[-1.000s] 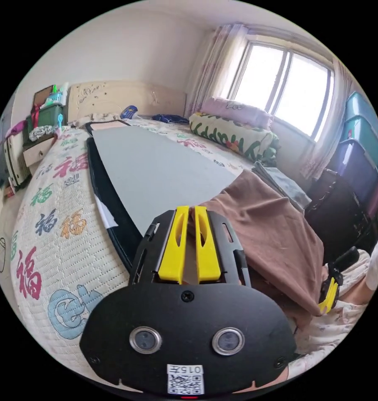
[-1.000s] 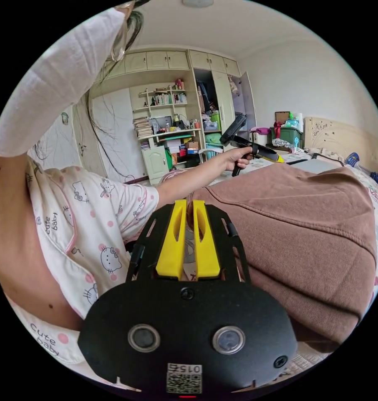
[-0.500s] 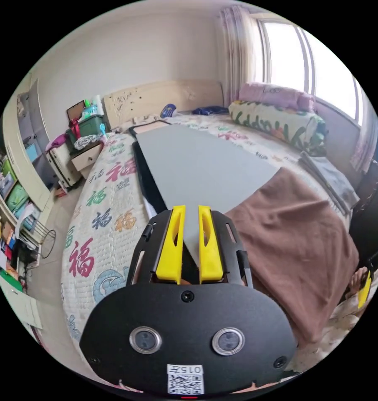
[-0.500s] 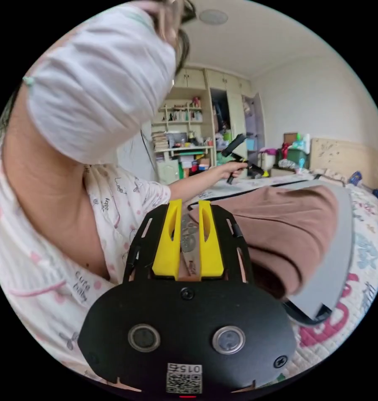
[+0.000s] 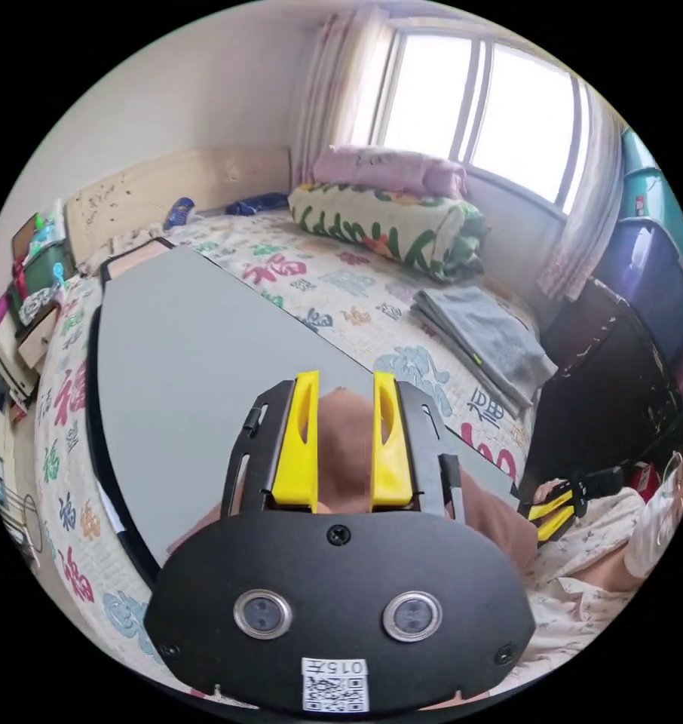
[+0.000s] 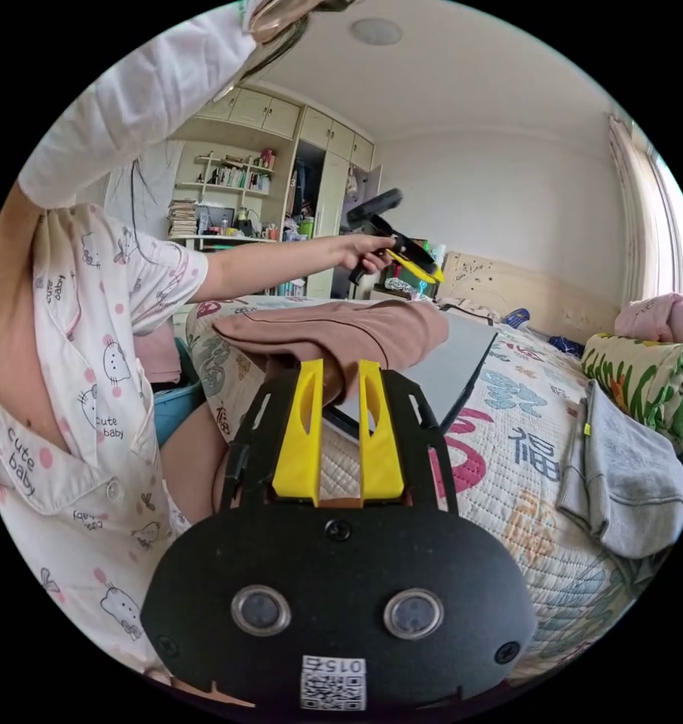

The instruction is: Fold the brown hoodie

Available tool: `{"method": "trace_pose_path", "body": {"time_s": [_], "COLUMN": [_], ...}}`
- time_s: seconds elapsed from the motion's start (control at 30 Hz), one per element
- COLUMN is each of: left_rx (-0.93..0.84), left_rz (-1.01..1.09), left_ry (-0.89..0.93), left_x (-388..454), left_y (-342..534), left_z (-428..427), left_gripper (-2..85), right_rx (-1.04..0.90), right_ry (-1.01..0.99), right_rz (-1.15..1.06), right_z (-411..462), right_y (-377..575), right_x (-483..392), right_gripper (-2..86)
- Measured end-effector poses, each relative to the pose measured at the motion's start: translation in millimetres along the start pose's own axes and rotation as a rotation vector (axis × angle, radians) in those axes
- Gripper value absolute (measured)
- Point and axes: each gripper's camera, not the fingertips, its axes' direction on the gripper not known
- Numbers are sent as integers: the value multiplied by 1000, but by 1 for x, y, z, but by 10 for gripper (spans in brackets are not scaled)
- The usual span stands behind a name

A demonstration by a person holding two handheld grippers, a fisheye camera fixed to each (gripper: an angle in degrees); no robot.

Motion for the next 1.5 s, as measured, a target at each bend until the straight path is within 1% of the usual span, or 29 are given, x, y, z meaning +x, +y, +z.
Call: {"method": "trace_pose_path", "body": {"time_s": [0.07,0.17,0.27,0.37,0.47,0.6,0.67,0.73,0.83,1.0,1.13,1.23,1.3,1.33,1.37,1.4,1.47,1.5], "left_rx": [-122,-219,-291,-296,-285,-251,-221,-217,-214,-204,-151,-77,21,117,218,267,462,501], "left_rz": [-5,-17,15,9,32,45,49,83,97,75,73,92,99,135,174,187,188,174], "left_ry": [-63,-96,-130,-105,-106,-152,-181,-210,-228,-221,-227,-204,-117,-14,37,37,-34,-57], "left_x": [12,19,31,35,42,51,58,68,76,79,83,95,107,121,136,144,171,176], "left_y": [-25,-39,-41,-41,-37,-30,-25,-20,-13,0,22,59,96,128,166,187,283,309], "left_z": [41,81,107,117,122,122,123,127,131,130,107,60,14,-22,-59,-77,-129,-137], "left_gripper": [109,117,118,106,85,48,25,16,9,7,12,14,14,15,15,16,19,20], "right_rx": [6,42,59,83,50,45,47,33,-10,-25,-2,30,40,55,73,81,93,94], "right_ry": [-3,-20,-36,-23,20,3,-42,-107,-53,-37,-13,-25,-40,-35,-28,-27,-54,-64], "right_rz": [39,99,109,89,48,26,14,-7,-48,-51,-12,39,51,58,62,63,70,74], "right_z": [5,5,8,11,19,18,10,6,5,2,-13,-33,-44,-51,-58,-60,-68,-70], "right_y": [7,20,34,42,43,51,58,63,71,77,81,84,85,85,85,85,80,78], "right_x": [-1,0,-2,-9,-19,-28,-33,-39,-56,-70,-71,-64,-63,-63,-64,-64,-66,-66], "right_gripper": [56,28,24,30,38,5,-6,-9,-10,-9,3,31,45,47,46,45,45,46]}}
